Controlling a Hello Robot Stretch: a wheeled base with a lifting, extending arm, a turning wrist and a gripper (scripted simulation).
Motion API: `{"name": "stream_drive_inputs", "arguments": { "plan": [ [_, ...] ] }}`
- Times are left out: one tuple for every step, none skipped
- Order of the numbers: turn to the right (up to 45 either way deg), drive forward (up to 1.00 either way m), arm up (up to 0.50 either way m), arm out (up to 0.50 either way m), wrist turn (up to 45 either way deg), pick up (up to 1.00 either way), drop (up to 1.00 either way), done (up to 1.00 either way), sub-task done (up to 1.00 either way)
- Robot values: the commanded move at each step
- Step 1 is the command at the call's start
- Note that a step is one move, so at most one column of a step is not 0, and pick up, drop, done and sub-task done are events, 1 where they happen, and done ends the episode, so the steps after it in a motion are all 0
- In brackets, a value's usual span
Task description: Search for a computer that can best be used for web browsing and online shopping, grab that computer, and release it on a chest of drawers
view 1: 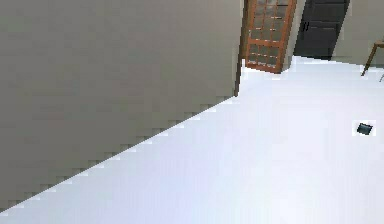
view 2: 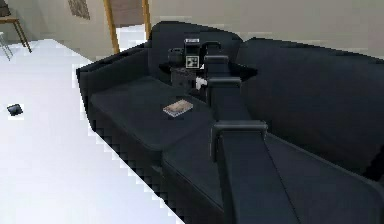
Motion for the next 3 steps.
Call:
{"name": "stream_drive_inputs", "arguments": {
  "plan": [
    [0.0, 0.00, 0.00, 0.00, -45.0, 0.00, 0.00, 0.00, 0.00],
    [0.0, 0.00, 0.00, 0.00, -45.0, 0.00, 0.00, 0.00, 0.00],
    [0.0, 0.00, 0.00, 0.00, -45.0, 0.00, 0.00, 0.00, 0.00]
  ]
}}
